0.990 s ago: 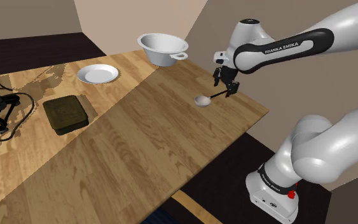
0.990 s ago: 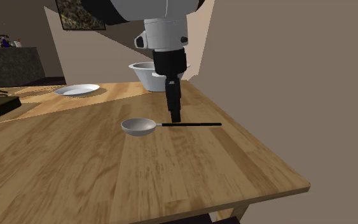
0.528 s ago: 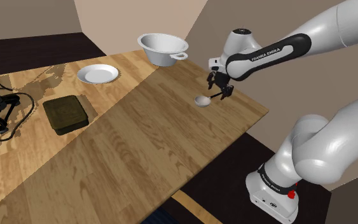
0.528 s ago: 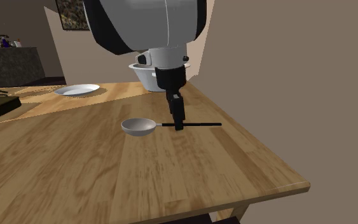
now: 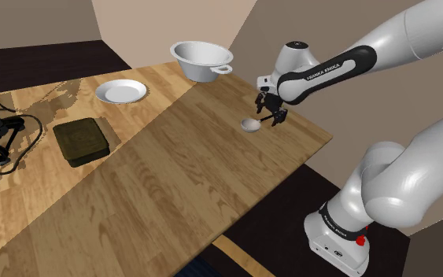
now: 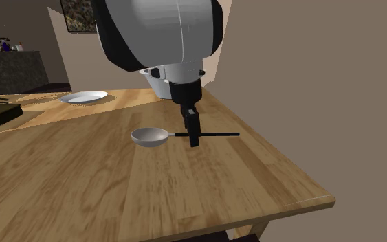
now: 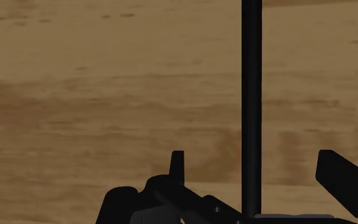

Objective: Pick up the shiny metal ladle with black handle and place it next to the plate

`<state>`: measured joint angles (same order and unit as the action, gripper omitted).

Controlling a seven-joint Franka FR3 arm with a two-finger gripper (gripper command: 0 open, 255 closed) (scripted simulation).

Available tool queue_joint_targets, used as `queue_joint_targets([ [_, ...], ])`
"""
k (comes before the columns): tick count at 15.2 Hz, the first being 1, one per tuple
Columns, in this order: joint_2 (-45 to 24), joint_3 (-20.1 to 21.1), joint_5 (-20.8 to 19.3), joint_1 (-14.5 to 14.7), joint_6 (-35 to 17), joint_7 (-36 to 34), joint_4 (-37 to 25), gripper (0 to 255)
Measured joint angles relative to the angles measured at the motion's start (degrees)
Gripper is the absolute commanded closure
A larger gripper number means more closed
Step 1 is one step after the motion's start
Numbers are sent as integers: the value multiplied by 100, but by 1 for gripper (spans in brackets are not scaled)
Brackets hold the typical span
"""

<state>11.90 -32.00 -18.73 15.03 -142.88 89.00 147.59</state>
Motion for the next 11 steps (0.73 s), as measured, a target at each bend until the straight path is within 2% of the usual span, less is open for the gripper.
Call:
queue_joint_targets([
  [1, -1, -1, 1, 0, -1, 1, 0, 0],
  [2, -1, -1, 1, 0, -1, 1, 0, 255],
  [11, 34, -2, -3, -8, 94, -3, -4, 255],
])
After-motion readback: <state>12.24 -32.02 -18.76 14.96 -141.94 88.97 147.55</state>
